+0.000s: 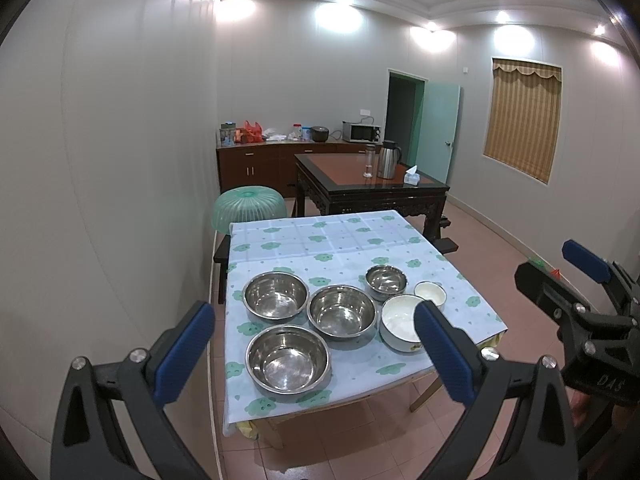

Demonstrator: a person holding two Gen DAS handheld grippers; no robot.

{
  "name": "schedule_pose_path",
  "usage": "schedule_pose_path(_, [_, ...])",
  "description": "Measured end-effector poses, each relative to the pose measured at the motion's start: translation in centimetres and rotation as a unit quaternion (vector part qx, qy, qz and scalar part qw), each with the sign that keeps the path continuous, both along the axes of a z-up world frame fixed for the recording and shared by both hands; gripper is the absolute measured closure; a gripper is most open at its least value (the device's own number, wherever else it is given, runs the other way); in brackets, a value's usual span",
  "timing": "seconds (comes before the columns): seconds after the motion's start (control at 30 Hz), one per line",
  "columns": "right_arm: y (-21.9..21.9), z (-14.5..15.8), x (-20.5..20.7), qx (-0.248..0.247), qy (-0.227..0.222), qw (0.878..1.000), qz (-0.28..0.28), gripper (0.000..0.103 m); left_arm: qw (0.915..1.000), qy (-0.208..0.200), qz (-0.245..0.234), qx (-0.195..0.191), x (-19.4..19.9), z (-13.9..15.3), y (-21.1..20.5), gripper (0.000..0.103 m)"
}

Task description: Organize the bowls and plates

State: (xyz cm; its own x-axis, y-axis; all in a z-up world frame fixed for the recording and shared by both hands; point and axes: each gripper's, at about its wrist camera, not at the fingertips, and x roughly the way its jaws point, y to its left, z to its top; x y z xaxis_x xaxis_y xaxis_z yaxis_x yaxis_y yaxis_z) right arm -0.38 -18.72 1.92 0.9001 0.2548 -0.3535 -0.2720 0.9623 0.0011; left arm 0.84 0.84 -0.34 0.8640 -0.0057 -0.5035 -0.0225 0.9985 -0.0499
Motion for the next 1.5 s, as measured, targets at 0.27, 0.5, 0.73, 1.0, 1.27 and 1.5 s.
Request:
schedule_pose_path(0.27, [-0.2,-0.1,0.4,0.003,0.003,1.0,-0.001,0.0,1.0,0.001,-0.001,0.0,0.2,0.1,-0.1,0.002])
schedule_pose_path(0.5, [-0.3,-0.5,0.7,0.003,0.007,1.0,0.002,0.0,1.0,0.009,0.002,0.001,1.3,-0.5,-0.4,0.002])
schedule_pose_path(0.73, [-0.2,-1.5,2.5,0.006,0.025,1.0,0.008,0.0,0.9996,0.027,0.008,-0.003,3.3,-2.0,-0.1,0.002])
schedule_pose_path(1.0, [-0.1,-2.9,5.6,0.003,0.053,0.999,0.011,0.0,0.9984,0.056,0.011,-0.007,6.4,-3.9,0.5,0.002])
schedule_pose_path(1.27, [1.1,-5.1,10.1,-0.006,0.091,0.995,0.025,0.0,0.9951,0.095,0.025,-0.013,10.5,-7.0,1.9,0.002])
schedule_pose_path(1.5, [3.0,-7.3,15.3,-0.008,0.122,0.991,0.044,0.0,0.9911,0.124,0.042,-0.025,14.9,-9.6,4.2,0.002])
